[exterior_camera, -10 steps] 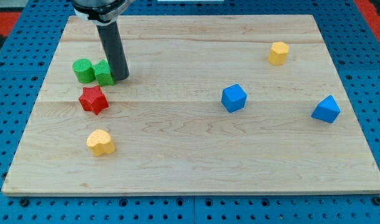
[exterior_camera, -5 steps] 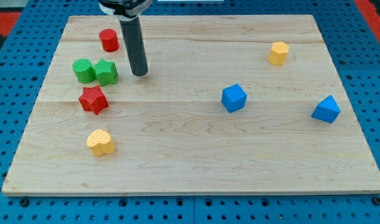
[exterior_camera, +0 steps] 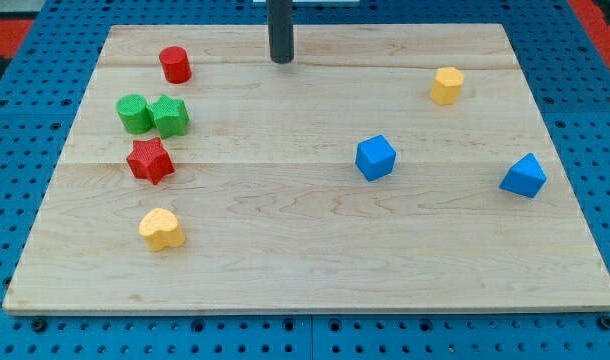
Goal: Move the red circle diagonally to the green star
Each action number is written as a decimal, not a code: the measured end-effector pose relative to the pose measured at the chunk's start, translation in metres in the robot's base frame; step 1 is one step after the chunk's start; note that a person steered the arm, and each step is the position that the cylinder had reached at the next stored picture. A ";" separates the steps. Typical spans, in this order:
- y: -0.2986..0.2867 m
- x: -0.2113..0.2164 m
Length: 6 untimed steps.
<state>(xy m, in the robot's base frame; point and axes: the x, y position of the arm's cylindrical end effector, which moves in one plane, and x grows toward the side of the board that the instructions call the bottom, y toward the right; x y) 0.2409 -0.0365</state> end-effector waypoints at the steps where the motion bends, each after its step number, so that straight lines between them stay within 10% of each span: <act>1: -0.037 -0.025; 3: -0.164 -0.043; 6: -0.163 0.048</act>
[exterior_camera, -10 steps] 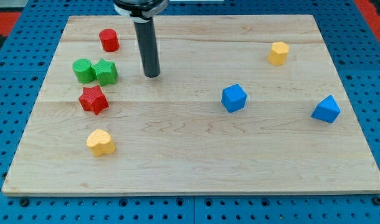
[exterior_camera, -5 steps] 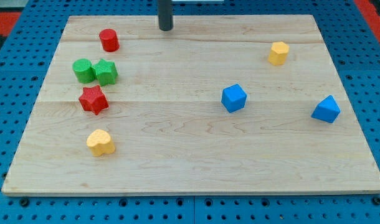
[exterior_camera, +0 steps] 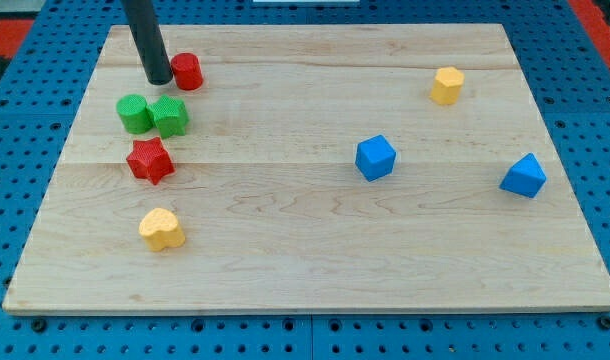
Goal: Move the red circle diagonally to the green star
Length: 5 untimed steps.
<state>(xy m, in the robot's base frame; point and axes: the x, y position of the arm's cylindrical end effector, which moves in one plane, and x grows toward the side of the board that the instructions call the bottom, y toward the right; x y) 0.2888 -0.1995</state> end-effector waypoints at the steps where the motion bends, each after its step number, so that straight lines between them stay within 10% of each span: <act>1: -0.012 -0.030; 3: 0.070 0.091; 5: 0.072 0.058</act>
